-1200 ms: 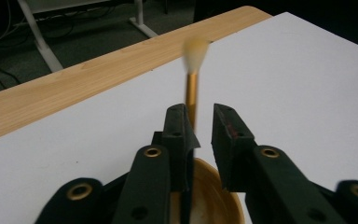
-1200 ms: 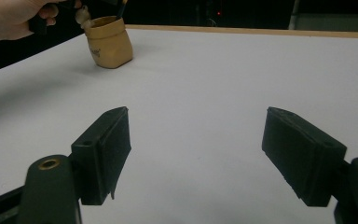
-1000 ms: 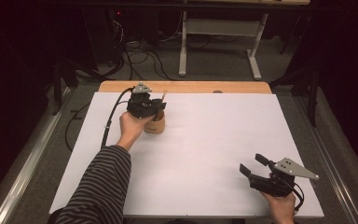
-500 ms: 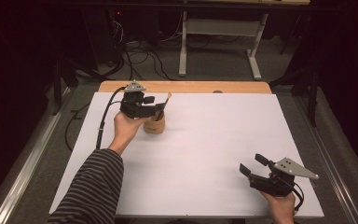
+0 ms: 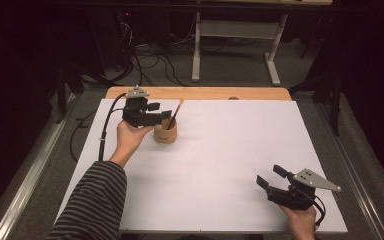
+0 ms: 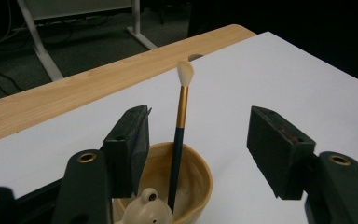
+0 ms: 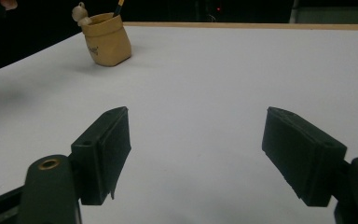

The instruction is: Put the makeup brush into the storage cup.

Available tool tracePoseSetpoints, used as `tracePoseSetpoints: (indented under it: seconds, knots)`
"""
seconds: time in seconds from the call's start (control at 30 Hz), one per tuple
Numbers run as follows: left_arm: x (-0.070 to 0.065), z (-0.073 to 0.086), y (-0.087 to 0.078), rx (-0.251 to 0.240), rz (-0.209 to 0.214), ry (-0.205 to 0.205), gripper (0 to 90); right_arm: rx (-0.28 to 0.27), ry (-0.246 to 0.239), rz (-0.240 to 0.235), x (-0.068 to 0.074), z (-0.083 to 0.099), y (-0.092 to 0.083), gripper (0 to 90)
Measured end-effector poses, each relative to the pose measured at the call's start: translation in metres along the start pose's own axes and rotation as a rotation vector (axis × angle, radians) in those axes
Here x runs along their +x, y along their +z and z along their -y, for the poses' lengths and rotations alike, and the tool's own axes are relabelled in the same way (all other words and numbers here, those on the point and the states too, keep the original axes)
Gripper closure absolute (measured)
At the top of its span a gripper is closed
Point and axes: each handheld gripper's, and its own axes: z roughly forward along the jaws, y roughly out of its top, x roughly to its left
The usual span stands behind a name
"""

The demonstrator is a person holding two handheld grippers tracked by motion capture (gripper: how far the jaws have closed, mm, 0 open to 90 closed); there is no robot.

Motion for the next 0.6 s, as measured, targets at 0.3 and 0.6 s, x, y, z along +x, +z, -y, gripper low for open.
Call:
tracePoseSetpoints:
  seconds: [0.3, 0.6]
  knots:
    - [-0.002, 0.002, -0.010, -0.008, -0.005, 0.000, 34.1, -0.004, -0.013, -0.001, -0.001, 0.000, 0.000, 25.3]
    - [-0.009, 0.004, -0.013, 0.002, 0.020, 0.014, 34.8, -0.002, -0.016, 0.000, 0.001, -0.001, 0.000, 25.3]
